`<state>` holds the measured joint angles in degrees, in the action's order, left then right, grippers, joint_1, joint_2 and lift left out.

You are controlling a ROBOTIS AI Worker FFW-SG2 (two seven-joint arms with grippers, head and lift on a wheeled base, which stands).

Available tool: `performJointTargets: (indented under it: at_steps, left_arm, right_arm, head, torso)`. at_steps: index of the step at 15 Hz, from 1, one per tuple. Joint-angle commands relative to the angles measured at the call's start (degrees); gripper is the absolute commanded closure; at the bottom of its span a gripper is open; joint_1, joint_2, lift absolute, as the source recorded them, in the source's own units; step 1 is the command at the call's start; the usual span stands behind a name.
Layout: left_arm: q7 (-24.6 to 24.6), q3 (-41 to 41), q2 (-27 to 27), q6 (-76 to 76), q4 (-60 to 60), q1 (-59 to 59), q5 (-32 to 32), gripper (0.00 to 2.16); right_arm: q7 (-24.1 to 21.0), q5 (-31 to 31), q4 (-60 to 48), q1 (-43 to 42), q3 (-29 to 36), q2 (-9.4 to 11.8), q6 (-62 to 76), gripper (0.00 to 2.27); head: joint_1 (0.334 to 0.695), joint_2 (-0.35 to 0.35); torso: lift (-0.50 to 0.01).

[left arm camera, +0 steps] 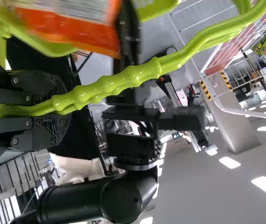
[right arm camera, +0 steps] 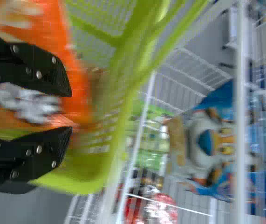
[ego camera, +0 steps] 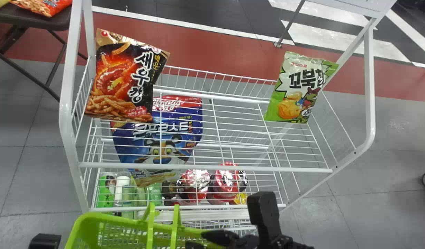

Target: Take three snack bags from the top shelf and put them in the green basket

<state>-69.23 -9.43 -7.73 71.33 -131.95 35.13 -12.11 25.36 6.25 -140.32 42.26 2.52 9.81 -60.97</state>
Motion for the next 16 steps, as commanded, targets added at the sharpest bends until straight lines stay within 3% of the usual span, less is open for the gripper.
performJointTargets:
  at_steps: [1,4,7,11,16]
  left_arm:
    - [0.1,-0.3,0.2,0.0,-0.1,-0.1,0.8,1.9]
    - [0.1,-0.4,0.3,0.0,0.1,-0.2,0.8,1.9]
    - [0.2,-1.1,0.2,0.0,0.2,-0.2,1.1,1.9]
    - [0.2,-1.1,0.3,0.0,0.3,-0.4,1.1,1.9]
    - [0.1,-0.8,0.3,0.0,2.1,-1.6,1.1,1.9]
  right_arm:
    - [1.8,4.1,0.5,0.6,2.3,-0.8,9.2,0.05]
    - [2.6,6.8,2.9,1.2,5.7,-2.3,29.9,0.05]
    - [-0.2,5.9,9.0,-2.4,7.7,-3.7,53.1,0.05]
    - [-5.3,4.6,21.1,-16.5,13.2,-5.9,54.7,0.05]
    - [-9.2,-0.5,42.3,-35.1,19.7,-5.8,57.1,0.09]
  head:
    - [0.695,-0.35]
    - [0.695,-0.35]
    - [0.695,-0.35]
    - [0.695,-0.35]
    - [0.695,-0.35]
  torso:
    - [-0.036]
    - [-0.036]
    - [-0.036]
    - [-0.036]
    - [-0.036]
